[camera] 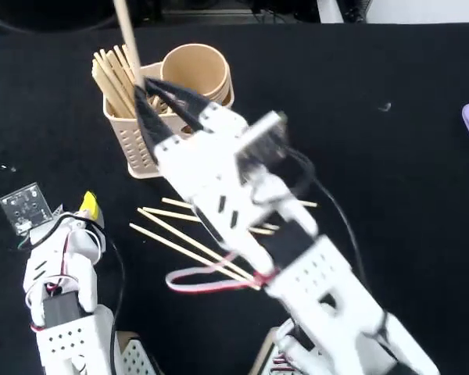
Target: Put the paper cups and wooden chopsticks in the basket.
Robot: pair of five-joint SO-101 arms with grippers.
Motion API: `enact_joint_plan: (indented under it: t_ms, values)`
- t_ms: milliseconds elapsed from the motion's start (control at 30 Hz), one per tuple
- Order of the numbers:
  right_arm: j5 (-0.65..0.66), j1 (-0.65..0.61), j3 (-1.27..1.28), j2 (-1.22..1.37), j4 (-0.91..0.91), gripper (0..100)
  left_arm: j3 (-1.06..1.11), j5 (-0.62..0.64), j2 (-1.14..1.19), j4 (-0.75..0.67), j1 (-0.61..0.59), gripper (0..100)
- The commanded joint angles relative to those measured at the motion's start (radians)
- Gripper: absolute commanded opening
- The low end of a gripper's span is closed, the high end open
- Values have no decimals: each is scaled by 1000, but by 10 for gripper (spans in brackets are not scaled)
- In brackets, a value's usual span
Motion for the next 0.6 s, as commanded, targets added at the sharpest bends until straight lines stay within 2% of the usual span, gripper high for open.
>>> enact_joint_plan:
  t_ms: [0, 300, 567]
  values:
    - [-8, 5, -168, 156, -28, 11, 21, -6, -26, 8, 13, 185]
    - [-8, 68, -390, 490, -28, 11, 21, -6, -26, 11, 13, 184]
    - [-2, 81, -285, 507, -2, 12, 21, -6, -26, 11, 13, 186]
